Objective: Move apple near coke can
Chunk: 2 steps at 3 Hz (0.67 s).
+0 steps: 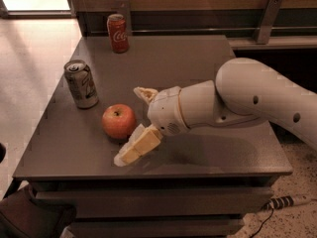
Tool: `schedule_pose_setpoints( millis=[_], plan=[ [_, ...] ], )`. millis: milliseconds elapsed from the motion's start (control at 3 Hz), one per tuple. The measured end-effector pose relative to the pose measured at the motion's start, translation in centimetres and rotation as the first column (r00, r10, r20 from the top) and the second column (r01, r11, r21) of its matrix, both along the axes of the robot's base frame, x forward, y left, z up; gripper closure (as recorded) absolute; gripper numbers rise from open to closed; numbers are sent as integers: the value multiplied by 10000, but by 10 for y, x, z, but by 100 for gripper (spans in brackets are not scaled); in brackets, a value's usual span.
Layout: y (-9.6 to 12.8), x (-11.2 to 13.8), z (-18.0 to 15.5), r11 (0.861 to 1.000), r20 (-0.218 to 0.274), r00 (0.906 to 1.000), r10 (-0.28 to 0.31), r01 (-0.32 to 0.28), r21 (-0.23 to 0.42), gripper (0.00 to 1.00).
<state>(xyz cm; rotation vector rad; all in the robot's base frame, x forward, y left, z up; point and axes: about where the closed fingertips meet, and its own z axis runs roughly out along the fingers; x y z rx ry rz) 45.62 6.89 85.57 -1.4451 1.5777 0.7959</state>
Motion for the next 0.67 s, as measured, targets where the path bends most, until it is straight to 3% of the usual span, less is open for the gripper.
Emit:
schedule_pose_setpoints(
  millis=[333, 667],
  plan=[
    [16, 6, -8, 9997, -126, 9998, 146, -144, 206, 0],
    [31, 9, -15, 9986, -273, 9989, 374, -364, 377, 12]
  ],
)
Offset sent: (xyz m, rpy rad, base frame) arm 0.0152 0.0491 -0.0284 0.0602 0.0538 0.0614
